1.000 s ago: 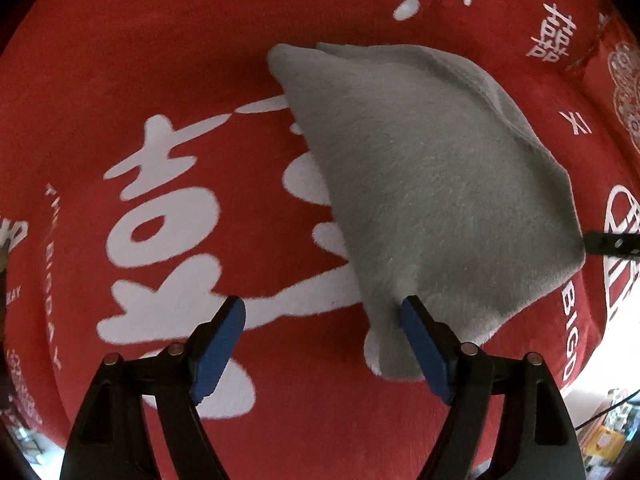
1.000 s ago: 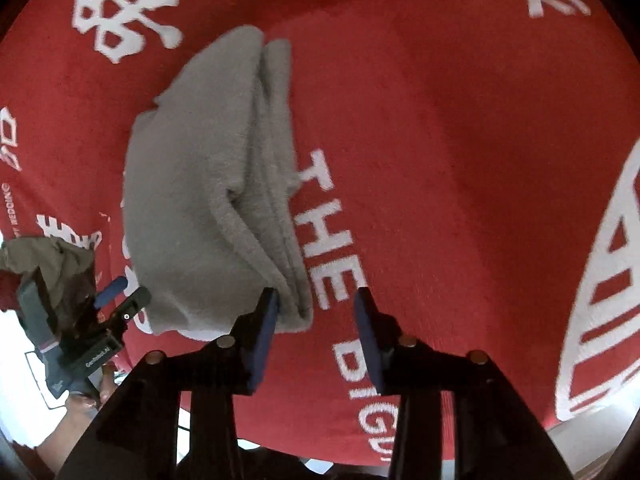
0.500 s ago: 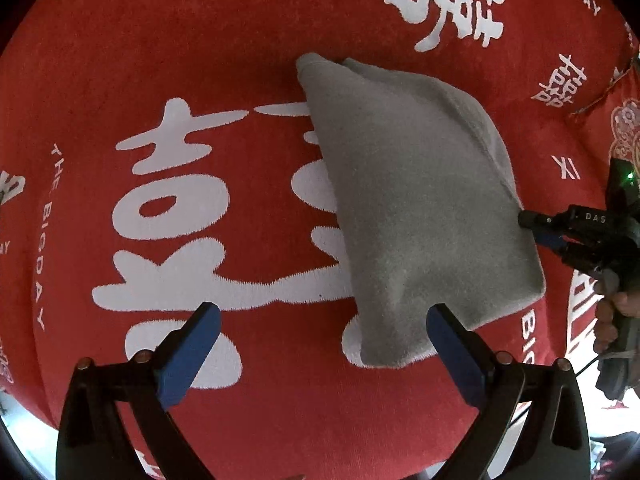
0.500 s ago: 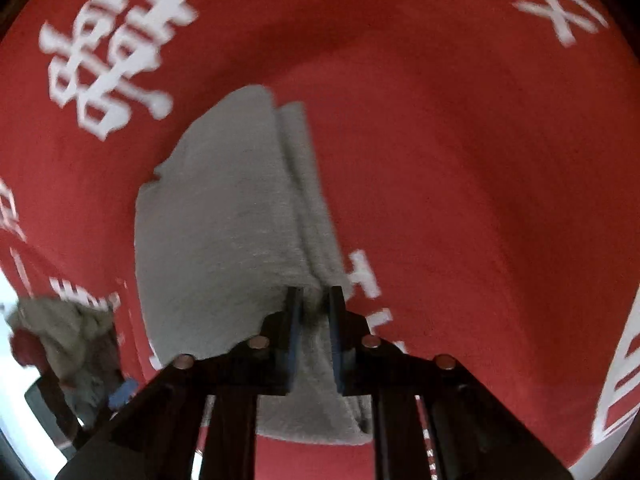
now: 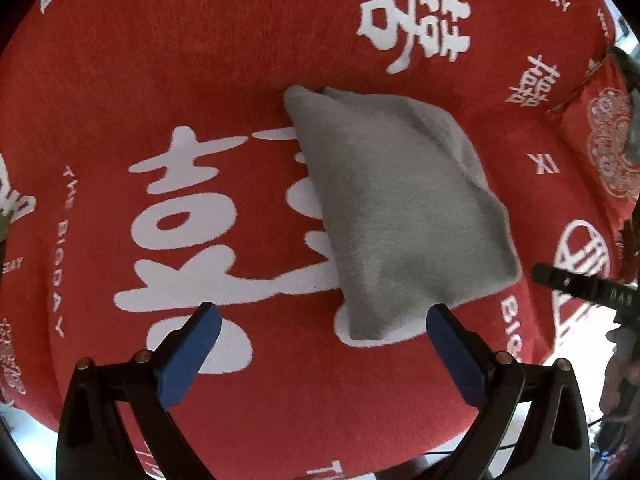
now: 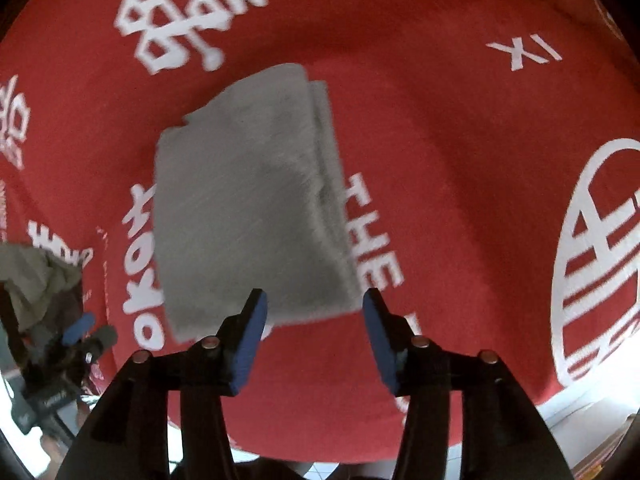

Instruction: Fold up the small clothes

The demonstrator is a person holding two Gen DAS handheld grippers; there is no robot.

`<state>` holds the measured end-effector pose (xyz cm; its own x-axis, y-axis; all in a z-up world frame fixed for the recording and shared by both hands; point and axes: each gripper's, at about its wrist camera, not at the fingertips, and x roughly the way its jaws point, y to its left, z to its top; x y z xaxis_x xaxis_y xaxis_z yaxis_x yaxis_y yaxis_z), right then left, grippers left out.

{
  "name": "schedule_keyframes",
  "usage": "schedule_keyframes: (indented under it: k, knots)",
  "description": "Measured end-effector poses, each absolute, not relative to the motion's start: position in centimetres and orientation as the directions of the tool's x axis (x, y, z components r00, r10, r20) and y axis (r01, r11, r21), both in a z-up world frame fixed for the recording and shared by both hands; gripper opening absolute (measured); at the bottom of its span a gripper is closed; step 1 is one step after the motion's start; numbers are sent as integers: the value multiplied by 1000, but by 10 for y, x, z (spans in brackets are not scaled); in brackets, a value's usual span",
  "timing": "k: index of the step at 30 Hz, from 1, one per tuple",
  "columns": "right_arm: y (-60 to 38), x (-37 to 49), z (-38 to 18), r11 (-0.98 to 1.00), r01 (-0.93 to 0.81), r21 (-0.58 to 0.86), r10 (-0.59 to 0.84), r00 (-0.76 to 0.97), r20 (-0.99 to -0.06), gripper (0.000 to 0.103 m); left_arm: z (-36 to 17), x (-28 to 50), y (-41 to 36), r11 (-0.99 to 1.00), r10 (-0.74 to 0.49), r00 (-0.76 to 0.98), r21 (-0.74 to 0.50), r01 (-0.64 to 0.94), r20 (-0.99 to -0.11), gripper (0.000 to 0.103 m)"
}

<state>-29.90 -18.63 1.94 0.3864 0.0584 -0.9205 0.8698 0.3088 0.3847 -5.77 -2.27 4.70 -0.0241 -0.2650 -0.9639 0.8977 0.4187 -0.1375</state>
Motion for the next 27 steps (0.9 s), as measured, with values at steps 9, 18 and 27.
schedule_keyframes:
  k: [9,18,27]
  knots:
    - [-143,-279,50,367,850,379,2,407,-914,80,49,-65,-21,394,-204,-3,-85,915,-979,103]
    - [-158,-275,45,400,845,355,36,373,-927,81,40,-67,-37,430,-140,44,-21,902,-989,103]
    - [-202,-279,28,416,833,364,95,358,-929,81,15,-70,-66,465,-74,44,4,885,-996,103]
